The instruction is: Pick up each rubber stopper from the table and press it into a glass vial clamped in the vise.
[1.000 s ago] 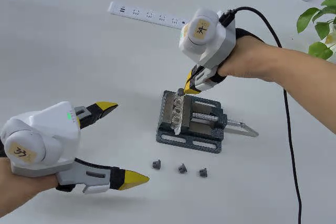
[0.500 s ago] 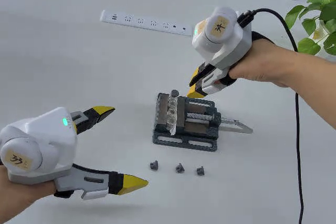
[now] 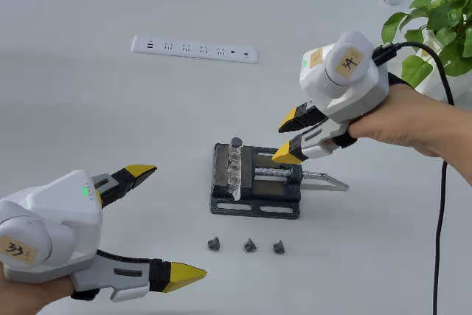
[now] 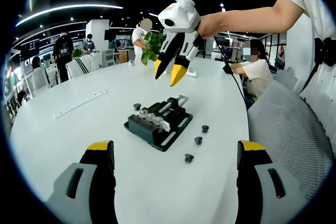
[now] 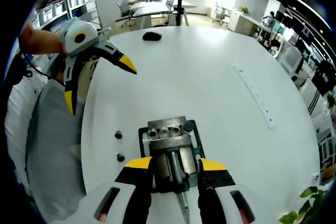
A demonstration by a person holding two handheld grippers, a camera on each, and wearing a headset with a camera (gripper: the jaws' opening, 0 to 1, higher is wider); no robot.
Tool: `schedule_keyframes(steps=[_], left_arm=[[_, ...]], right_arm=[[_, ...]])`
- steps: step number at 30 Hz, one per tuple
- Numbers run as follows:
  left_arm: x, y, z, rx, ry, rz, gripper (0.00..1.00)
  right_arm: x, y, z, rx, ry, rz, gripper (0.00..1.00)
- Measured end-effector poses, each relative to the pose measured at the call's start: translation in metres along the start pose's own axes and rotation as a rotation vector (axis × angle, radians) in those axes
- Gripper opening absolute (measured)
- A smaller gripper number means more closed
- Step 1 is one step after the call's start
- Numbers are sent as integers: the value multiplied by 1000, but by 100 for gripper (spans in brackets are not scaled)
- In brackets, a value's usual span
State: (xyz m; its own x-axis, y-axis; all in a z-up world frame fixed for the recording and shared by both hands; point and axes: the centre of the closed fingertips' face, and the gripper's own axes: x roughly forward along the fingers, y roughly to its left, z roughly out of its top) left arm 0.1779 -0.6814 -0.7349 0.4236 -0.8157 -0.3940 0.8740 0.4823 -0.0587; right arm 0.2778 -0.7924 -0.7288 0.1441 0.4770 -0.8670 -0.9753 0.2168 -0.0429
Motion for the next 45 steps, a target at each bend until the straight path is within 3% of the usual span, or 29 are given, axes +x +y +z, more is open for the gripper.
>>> schedule_keyframes(steps=[10,17,24,29,45], left_arm=[[-2,-4,1,10,7,-7,97],[-6,-7,2,17,14,-7,97],[-7,-11,2,17,23,-8,98],[-6,-14,1,17,30,-12,97],[-6,-18,0,12,51,-17,97]], right_arm=[[-16,15,-22,32,-78,-23,41],[-18,40,-38,56,-130,-6,47],[-17,65,-44,73,-225,24,51],[-16,81,-48,79,-278,38,51],[15,107,-72,119,-327,97,41]])
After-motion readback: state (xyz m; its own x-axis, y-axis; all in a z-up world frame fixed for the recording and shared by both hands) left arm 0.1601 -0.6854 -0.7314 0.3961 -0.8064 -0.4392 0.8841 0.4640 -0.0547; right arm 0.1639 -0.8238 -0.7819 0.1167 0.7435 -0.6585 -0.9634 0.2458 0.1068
